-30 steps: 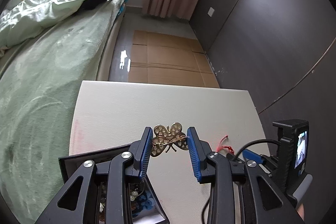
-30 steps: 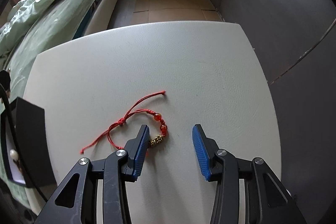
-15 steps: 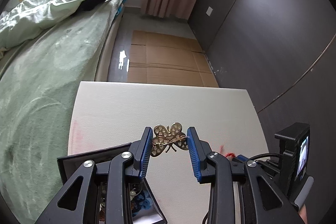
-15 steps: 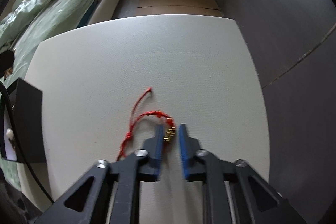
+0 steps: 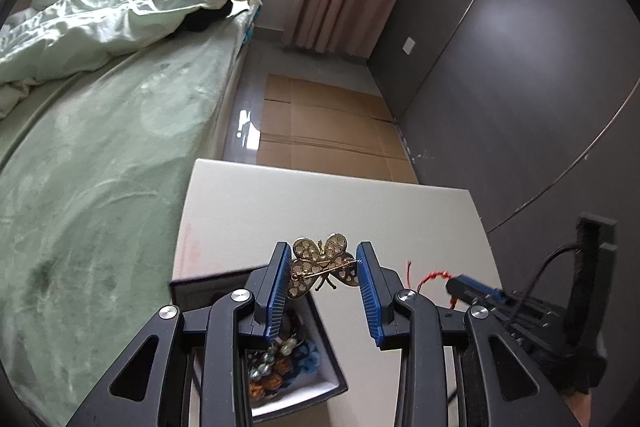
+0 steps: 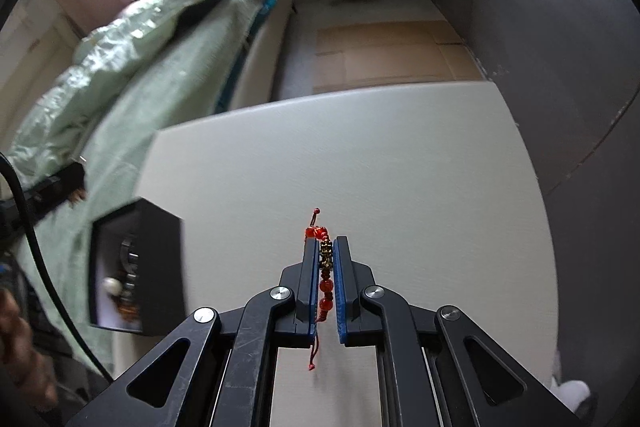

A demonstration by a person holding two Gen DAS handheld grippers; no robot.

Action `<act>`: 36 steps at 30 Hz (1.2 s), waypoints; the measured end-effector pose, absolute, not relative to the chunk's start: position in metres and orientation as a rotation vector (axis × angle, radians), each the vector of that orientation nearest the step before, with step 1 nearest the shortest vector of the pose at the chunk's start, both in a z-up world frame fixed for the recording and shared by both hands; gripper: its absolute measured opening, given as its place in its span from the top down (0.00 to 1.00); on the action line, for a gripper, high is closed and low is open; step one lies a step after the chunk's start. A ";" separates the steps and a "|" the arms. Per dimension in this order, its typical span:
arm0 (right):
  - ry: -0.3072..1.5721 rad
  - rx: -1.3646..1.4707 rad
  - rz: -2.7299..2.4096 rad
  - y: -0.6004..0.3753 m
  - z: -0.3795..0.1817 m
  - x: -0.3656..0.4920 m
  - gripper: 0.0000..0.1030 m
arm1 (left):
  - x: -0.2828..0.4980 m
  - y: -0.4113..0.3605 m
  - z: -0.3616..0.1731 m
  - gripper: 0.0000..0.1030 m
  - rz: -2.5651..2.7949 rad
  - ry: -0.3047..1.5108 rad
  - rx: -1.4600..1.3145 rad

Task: Organize jewelry
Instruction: 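Release the butterfly charm into the black box with the left tool while the right tool carries the red bracelet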

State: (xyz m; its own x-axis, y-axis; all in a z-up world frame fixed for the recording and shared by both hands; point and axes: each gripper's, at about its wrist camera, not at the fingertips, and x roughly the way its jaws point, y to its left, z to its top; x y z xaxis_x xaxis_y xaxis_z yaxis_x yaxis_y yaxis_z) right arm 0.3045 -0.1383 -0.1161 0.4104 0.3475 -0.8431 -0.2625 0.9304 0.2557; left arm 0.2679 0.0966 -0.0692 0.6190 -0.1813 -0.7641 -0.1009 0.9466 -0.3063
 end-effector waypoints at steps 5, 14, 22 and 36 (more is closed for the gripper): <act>1.034 0.143 0.452 -0.129 -0.102 0.298 0.92 | 0.253 0.103 -0.072 0.66 -0.031 0.910 -0.335; 0.948 0.209 0.544 -0.106 -0.084 0.296 0.92 | 0.243 0.119 -0.093 0.64 0.018 0.967 -0.366; 0.915 0.248 0.632 -0.085 -0.075 0.289 0.92 | 0.236 0.134 -0.097 0.33 0.078 0.962 -0.412; 0.905 0.279 0.775 -0.031 -0.077 0.275 0.92 | 0.213 0.168 -0.086 0.33 0.166 0.884 -0.495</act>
State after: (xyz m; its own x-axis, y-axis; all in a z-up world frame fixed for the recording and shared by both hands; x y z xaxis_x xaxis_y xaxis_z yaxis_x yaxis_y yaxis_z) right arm 0.2746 -0.0307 -0.0773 0.3746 0.7069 -0.6000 -0.4847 0.7010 0.5232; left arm 0.2132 0.1682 -0.0859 0.6297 -0.0622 -0.7744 -0.3386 0.8752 -0.3456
